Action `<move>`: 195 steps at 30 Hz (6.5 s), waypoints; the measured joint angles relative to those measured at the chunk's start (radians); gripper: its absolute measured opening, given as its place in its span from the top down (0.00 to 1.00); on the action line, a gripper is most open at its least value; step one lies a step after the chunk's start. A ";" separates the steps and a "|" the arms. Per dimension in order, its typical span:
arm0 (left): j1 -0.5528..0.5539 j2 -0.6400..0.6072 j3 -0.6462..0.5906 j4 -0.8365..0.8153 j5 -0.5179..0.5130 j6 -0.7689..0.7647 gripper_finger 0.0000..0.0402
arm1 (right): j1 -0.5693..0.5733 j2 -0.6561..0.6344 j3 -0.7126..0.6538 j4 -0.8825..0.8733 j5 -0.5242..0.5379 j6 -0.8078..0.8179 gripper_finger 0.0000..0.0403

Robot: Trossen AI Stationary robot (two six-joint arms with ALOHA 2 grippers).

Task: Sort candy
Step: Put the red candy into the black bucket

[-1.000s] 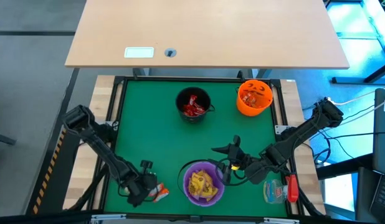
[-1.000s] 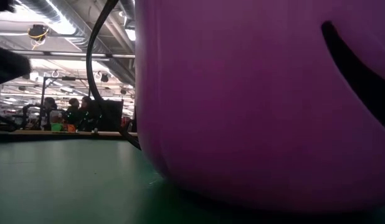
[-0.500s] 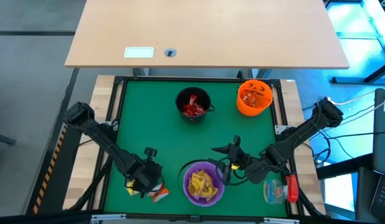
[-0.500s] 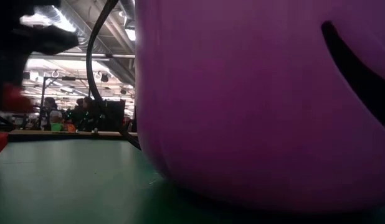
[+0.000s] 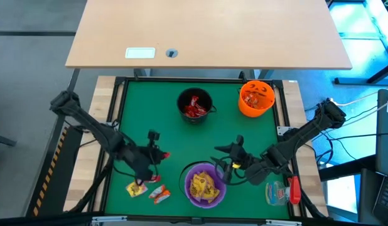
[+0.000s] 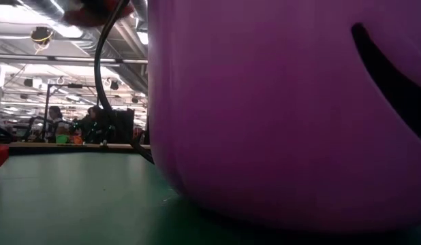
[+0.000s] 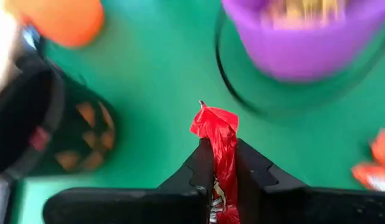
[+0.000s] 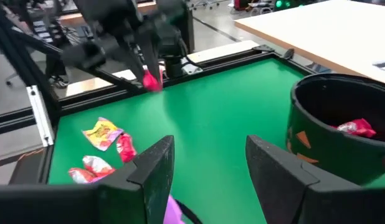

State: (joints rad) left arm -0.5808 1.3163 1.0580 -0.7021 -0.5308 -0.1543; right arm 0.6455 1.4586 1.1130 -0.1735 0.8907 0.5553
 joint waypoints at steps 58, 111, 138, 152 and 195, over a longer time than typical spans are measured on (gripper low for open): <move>1.039 0.256 0.001 0.752 0.934 0.398 0.56 | -0.031 0.000 0.000 -0.071 -0.029 0.172 0.51; -0.054 -0.335 -0.165 0.133 0.331 0.014 0.48 | -0.031 0.000 0.000 -0.133 0.007 0.199 0.51; -0.317 0.080 -0.400 0.314 0.253 -0.420 0.48 | -0.031 0.000 0.000 -0.129 -0.013 0.199 0.51; -0.223 0.227 -0.397 0.362 0.283 -0.423 0.49 | -0.031 0.000 0.000 -0.115 -0.045 0.206 0.51; 0.923 0.064 -0.192 0.625 0.549 0.575 0.73 | -0.031 0.000 0.000 -0.125 -0.027 0.222 0.51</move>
State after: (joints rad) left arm 0.3424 1.3799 0.8659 -0.0772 0.0186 0.4210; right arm 0.6144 1.4582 1.1133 -0.2989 0.8641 0.7769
